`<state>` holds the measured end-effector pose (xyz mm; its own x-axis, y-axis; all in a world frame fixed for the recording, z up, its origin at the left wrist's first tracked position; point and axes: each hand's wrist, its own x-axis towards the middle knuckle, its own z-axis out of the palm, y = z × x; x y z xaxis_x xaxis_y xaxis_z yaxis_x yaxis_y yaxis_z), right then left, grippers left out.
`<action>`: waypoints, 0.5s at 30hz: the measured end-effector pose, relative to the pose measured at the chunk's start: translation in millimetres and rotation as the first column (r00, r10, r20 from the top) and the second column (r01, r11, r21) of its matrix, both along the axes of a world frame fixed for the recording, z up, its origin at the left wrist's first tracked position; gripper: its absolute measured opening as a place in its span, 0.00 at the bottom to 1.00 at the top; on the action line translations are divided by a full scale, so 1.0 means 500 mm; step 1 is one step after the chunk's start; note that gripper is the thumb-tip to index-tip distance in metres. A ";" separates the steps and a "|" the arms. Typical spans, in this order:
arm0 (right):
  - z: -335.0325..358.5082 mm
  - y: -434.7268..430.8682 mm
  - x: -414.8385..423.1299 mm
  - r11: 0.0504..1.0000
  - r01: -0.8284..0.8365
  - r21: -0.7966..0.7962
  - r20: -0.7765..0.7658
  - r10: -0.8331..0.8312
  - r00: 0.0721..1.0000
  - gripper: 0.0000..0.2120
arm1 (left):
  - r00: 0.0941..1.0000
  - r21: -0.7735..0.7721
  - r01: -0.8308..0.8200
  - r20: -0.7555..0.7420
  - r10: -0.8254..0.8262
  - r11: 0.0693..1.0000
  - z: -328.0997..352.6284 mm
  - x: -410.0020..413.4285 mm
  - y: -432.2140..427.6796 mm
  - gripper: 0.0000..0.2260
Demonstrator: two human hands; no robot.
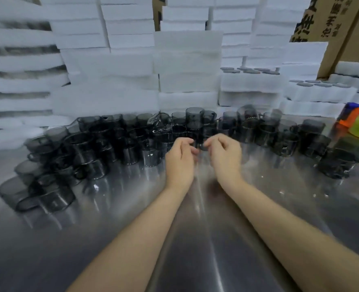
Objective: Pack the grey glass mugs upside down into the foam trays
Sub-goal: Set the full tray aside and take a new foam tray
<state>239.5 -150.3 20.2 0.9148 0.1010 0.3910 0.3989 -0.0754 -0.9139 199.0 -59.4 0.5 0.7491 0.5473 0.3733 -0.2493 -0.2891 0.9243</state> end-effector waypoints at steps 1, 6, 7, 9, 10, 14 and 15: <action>-0.021 0.000 -0.013 0.999 -0.027 -0.022 -0.025 0.027 0.999 0.19 | 0.999 -0.020 -0.040 0.024 0.040 0.999 0.001 -0.011 0.008 0.12; -0.033 -0.012 -0.011 0.999 -0.032 -0.026 -0.046 0.031 0.998 0.21 | 0.984 -0.038 -0.148 0.094 0.151 0.988 0.009 -0.044 0.062 0.11; -0.034 -0.013 -0.010 0.998 -0.051 -0.039 -0.043 0.050 0.998 0.21 | 0.983 -0.034 -0.156 0.089 0.159 0.987 0.009 -0.044 0.072 0.11; -0.036 -0.010 -0.012 0.993 -0.082 -0.084 -0.028 0.080 0.996 0.21 | 0.985 -0.024 -0.154 0.080 0.155 0.988 0.007 -0.041 0.082 0.12; -0.038 -0.008 -0.013 0.989 -0.097 -0.108 -0.016 0.096 0.995 0.21 | 0.986 0.004 -0.147 0.083 0.146 0.989 0.005 -0.039 0.082 0.12; -0.039 -0.003 -0.015 0.956 -0.167 -0.242 0.068 0.188 0.980 0.21 | 0.974 0.107 -0.159 0.177 0.139 0.981 0.009 -0.035 0.066 0.12; -0.039 -0.002 -0.016 0.948 -0.185 -0.257 0.080 0.212 0.974 0.21 | 0.960 0.073 -0.198 0.217 0.179 0.977 0.019 -0.034 0.067 0.13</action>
<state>231.6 -151.1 0.7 0.8213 0.3818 0.4239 0.5218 -0.2024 -0.8287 181.8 -25.7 10.0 0.5360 0.6267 0.5657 -0.3660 -0.4313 0.8246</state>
